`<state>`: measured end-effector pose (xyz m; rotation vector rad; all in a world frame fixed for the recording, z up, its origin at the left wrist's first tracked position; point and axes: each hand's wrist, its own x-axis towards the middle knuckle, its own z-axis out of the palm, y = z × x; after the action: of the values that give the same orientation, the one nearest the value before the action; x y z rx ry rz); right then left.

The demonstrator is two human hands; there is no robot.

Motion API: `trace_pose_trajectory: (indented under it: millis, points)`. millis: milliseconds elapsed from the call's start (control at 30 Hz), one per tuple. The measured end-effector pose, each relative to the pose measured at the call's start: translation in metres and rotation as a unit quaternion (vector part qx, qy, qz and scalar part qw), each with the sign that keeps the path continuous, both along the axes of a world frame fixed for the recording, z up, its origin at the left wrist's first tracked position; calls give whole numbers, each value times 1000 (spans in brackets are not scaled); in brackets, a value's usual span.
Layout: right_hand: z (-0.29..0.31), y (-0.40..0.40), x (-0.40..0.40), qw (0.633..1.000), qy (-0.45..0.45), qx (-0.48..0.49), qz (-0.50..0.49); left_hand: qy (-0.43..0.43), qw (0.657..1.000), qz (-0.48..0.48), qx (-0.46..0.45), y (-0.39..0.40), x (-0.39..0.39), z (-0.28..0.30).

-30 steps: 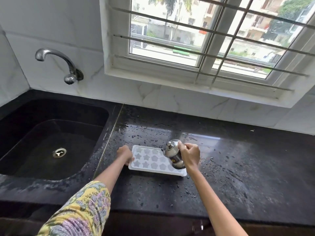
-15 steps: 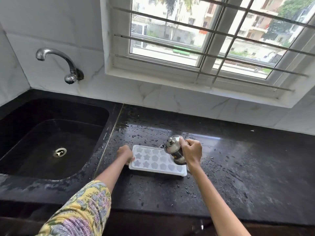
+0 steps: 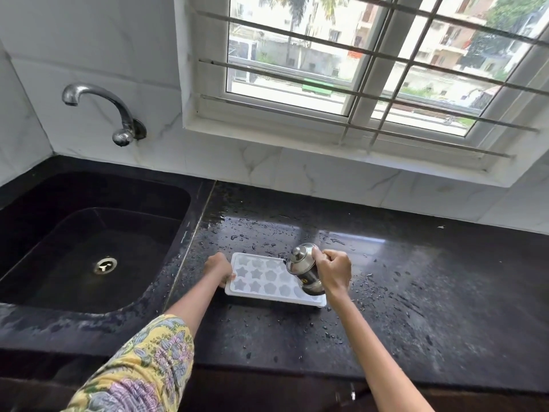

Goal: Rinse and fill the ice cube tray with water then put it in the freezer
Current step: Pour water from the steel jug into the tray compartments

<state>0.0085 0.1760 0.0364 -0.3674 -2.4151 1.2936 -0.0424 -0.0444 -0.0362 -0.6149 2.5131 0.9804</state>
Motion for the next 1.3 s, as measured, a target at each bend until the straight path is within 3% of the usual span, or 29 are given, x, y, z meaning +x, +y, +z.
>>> trace_pose_trajectory:
  millis: [267, 467, 633, 1067, 1300]
  points:
    - [7, 2, -9, 990, 6, -138, -30, -13, 1000, -2, 8, 1, 1, 4]
    - [38, -9, -10, 979, 48, -200, 13, -21, 1000, 1, 12, 4, 3, 8]
    - [45, -18, -16, 981, 64, -178, 35, -22, 1000, 11, 17, 4, 7, 14]
    - [9, -30, -7, 999, 3, 6, 41, -30, 999, -15, 31, 2, 13, 22]
    - [6, -31, -4, 999, -9, 25, 43, -32, 999, -6, 36, 1, 9, 17]
